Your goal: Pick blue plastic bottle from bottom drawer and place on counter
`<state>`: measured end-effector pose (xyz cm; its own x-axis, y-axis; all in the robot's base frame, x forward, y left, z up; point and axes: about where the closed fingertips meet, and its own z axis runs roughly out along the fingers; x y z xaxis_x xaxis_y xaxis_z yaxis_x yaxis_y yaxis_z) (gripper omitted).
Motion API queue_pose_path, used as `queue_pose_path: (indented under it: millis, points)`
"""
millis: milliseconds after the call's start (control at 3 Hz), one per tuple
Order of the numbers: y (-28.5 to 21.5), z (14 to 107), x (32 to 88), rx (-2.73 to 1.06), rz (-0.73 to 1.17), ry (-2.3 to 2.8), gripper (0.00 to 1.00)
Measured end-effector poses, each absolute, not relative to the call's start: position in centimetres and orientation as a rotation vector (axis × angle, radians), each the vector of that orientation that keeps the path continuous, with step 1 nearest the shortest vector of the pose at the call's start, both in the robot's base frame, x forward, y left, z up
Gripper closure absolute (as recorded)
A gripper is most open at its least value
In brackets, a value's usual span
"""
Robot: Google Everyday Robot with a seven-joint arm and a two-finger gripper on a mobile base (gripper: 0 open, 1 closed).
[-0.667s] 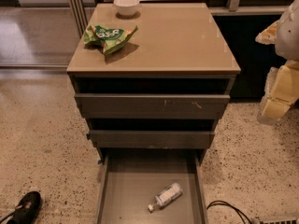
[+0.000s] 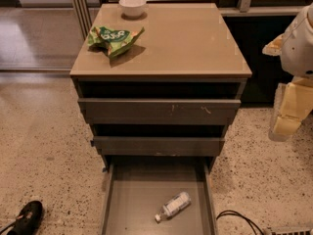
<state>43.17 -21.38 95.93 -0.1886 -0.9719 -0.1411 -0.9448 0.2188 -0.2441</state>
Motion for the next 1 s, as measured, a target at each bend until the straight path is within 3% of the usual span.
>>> queue_pose_path:
  millis: [333,667,1000]
  points:
    - [-21.6,90.6,41.7,-1.94,-0.148,2.221,0.0]
    - [-22.6,83.2,39.4,-2.008,-0.018,2.25,0.0]
    - [-23.9,76.5,37.0,-1.92,0.229,2.321,0.0]
